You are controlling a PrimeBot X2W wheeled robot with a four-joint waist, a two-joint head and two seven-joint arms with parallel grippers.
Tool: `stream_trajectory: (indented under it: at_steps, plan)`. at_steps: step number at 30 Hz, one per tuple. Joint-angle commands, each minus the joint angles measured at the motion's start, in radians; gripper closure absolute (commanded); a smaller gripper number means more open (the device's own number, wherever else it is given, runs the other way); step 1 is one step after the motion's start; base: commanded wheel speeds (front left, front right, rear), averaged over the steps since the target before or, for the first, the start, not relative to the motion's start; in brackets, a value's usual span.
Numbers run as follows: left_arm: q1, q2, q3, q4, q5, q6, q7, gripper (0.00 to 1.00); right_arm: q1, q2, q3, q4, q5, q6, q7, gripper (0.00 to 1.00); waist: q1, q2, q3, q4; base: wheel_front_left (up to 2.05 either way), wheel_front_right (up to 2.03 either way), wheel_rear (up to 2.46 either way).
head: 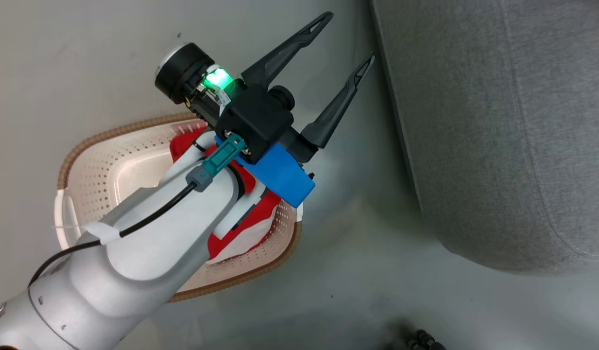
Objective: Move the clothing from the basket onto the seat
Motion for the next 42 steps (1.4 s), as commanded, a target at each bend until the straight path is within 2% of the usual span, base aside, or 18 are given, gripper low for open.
stream_trajectory:
  at_steps: [1, 4, 11, 20, 21, 22, 29, 37, 42]
  plan:
    - [-0.023, 0.007, 0.002, -0.008, 0.011, 0.002, 0.005, 0.00, -0.017, -0.018, -0.010, 0.054, 0.010, 0.000, -0.001, 1.00, -0.0003, 0.0000, 0.052, 0.005, 0.00, 0.00, 0.00]
    - [-0.030, 0.014, -0.001, -0.013, 0.013, 0.004, 0.011, 0.00, -0.004, -0.028, -0.022, 0.137, 0.010, 0.000, -0.001, 1.00, -0.0003, 0.0000, 0.073, 0.003, 0.00, 0.00, 0.00]
    - [-0.038, 0.024, -0.005, -0.017, 0.014, 0.005, 0.019, 0.00, 0.036, 0.003, -0.068, 0.338, 0.007, 0.000, -0.001, 1.00, -0.0003, 0.0000, 0.090, -0.005, 0.00, 0.00, 0.00]
    - [-0.041, 0.023, -0.011, -0.016, 0.006, 0.005, 0.022, 0.00, 0.086, 0.054, -0.075, 0.466, 0.006, 0.000, -0.001, 1.00, -0.0003, 0.0000, 0.087, -0.009, 0.00, 0.00, 0.00]
    - [-0.041, 0.023, -0.012, -0.015, 0.005, 0.005, 0.021, 0.00, 0.089, 0.055, -0.080, 0.475, 0.005, 0.000, -0.001, 0.84, -0.0003, 0.0000, 0.085, -0.009, 0.00, 0.00, 0.00]
    - [-0.040, 0.021, -0.012, -0.013, 0.003, 0.005, 0.019, 0.00, 0.096, 0.056, -0.085, 0.482, 0.003, 0.000, -0.001, 0.00, -0.0003, 0.0000, 0.081, -0.008, 0.00, 0.00, 0.00]
    - [-0.001, 0.009, -0.016, 0.016, -0.012, 0.010, -0.018, 0.00, 0.193, 0.083, -0.076, 0.436, -0.022, 0.000, -0.001, 0.00, -0.0003, 0.0000, -0.004, 0.003, 0.00, 0.00, 0.00]
    - [0.092, -0.025, -0.009, 0.074, -0.059, 0.010, -0.074, 0.00, 0.425, 0.105, -0.023, 0.378, -0.066, 0.000, -0.001, 0.00, -0.0003, 0.0000, -0.180, 0.026, 0.00, 0.00, 0.00]
    - [0.175, -0.039, 0.020, 0.106, -0.090, 0.013, -0.093, 0.00, 0.557, 0.143, 0.015, 0.310, -0.053, 0.000, -0.001, 0.00, -0.0003, 0.0000, -0.302, 0.041, 0.00, 0.00, 0.00]
